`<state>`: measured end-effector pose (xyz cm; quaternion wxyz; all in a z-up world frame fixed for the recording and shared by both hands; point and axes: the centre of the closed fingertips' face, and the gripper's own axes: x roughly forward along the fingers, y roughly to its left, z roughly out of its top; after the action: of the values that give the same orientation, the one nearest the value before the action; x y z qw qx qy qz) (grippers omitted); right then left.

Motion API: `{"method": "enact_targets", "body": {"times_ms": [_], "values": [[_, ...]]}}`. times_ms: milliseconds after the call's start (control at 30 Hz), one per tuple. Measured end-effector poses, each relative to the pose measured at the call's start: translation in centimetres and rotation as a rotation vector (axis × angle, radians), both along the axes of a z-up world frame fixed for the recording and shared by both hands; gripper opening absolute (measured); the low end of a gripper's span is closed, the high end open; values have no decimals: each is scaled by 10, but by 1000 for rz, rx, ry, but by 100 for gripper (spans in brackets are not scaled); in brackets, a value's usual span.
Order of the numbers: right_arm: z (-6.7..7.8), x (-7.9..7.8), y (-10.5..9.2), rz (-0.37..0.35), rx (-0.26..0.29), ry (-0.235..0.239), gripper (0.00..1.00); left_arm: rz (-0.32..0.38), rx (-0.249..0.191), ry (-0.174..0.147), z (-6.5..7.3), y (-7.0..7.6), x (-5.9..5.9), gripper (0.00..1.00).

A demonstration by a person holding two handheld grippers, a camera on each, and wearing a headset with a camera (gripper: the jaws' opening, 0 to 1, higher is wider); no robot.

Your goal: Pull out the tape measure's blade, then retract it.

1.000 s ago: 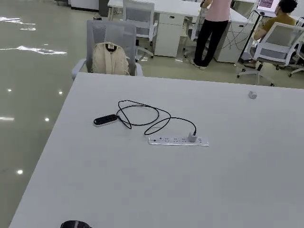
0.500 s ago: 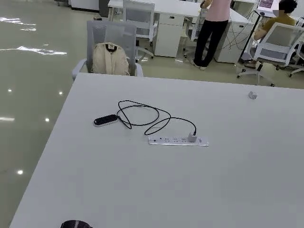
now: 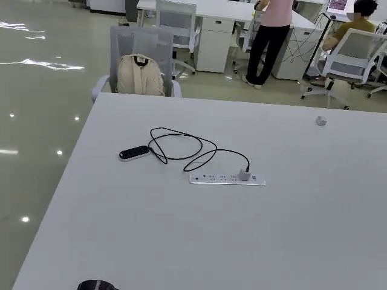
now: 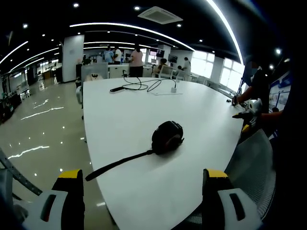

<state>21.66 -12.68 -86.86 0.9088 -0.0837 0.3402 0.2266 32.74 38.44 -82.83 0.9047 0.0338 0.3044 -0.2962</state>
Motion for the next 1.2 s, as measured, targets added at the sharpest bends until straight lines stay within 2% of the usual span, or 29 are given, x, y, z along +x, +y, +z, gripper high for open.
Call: {"method": "enact_targets", "body": {"times_ms": [333,833,1100,1200], "values": [[-2,-5,-7,-7,-12,9,100,4,-2,3,-1,3,-1,100],[-1,-4,-5,7,-27,6,100,-4,-3,13,-5,2,-1,100],[0,-3,-7,-12,-18,-2,100,-6,-10,6,-4,3,-1,100],[1,-3,-7,-19,-16,-2,100,-7,-10,14,-5,3,-1,100]]}}
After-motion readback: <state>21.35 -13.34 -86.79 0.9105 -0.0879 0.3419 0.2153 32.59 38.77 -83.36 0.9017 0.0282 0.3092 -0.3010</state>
